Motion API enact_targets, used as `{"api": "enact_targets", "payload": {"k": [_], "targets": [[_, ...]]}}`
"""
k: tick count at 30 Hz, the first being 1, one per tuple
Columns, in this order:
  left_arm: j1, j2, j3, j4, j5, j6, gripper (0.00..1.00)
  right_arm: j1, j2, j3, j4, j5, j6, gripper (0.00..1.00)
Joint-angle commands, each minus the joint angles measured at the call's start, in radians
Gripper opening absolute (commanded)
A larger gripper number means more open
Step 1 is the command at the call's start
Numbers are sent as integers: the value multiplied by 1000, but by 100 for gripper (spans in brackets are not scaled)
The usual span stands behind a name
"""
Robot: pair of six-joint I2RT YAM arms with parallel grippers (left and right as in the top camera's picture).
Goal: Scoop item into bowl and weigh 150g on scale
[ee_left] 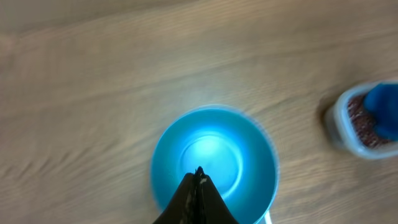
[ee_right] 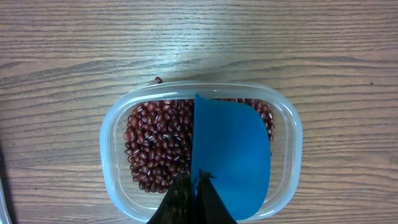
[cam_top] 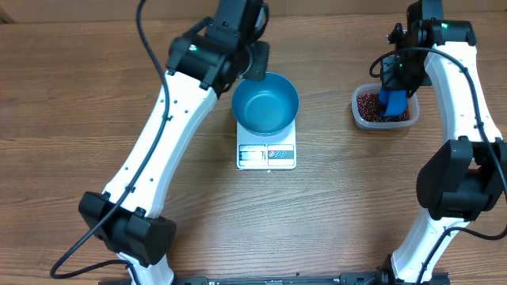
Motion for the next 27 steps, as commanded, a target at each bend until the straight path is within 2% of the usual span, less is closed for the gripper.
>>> {"api": "enact_targets", "payload": {"k": [1, 4, 8, 11, 13, 15, 17, 21, 22, 23, 26, 27], "targets": [[13, -56, 17, -106, 22, 5, 4, -4, 10, -2, 3, -10, 3, 4], [3, -56, 15, -251, 90, 40, 4, -4, 10, -2, 3, -10, 3, 4], [-22, -77, 15, -397, 52, 49, 4, -4, 10, -2, -3, -10, 3, 4], [-37, -114, 7, -475, 81, 44, 5, -4, 10, -2, -19, -10, 3, 4], [-43, -128, -27, -476, 81, 34, 5, -4, 10, -2, -23, -10, 3, 4], [-65, -132, -93, -446, 84, 27, 9, -4, 10, -2, -23, -10, 3, 4], [-98, -132, -194, -381, 84, 10, 14, -4, 10, -2, -23, -10, 3, 4], [-154, -132, -379, -246, 84, -60, 16, -4, 10, -2, -22, -10, 3, 5], [-160, -132, -404, -229, 84, -72, 19, -4, 10, -2, -22, -10, 3, 5], [-167, -132, -436, -203, 85, -88, 29, -4, 10, -2, -20, -10, 3, 5], [-172, -132, -512, -122, 95, -103, 84, -4, 10, -2, -11, -10, 3, 5], [-172, -132, -524, -107, 96, -103, 85, -4, 10, -2, -11, -10, 3, 5]]}}
